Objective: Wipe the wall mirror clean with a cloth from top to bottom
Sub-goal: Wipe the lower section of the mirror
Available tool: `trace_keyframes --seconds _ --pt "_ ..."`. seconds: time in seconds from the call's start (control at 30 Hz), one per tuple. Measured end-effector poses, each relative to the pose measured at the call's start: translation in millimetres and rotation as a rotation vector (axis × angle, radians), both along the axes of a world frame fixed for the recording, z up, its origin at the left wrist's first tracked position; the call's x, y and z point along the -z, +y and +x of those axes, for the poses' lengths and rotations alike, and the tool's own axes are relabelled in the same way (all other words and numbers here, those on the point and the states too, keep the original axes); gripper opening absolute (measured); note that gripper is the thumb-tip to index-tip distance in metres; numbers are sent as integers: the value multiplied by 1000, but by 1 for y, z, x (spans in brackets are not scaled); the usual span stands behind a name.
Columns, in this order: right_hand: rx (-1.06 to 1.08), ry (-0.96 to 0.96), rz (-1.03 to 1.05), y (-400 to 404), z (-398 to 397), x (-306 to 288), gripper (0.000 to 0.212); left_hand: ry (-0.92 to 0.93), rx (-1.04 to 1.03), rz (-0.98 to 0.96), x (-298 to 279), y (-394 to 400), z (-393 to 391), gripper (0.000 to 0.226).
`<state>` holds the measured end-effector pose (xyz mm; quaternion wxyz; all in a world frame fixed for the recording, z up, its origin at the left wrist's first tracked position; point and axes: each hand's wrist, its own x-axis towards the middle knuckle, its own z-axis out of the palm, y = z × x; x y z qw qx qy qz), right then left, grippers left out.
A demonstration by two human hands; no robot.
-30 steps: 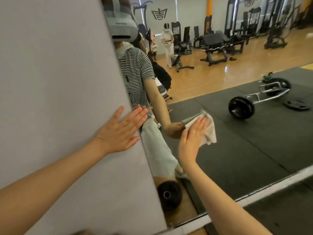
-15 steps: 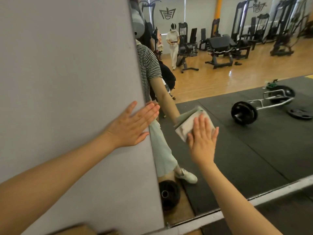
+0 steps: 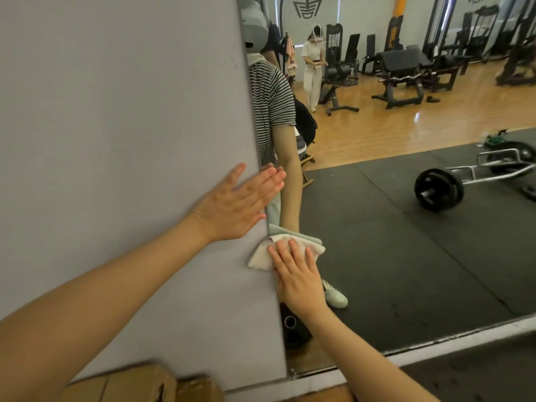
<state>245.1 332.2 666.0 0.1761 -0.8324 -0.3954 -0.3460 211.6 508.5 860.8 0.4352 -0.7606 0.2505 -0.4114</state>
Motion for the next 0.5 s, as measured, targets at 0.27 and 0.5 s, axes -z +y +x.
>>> trace_keyframes --seconds 0.27,0.5 --pt "164 127 305 -10 14 -79 66 -60 -15 -97 12 -8 1 71" --pt "104 103 2 -28 -4 22 70 -155 -98 -184 33 -22 6 63"
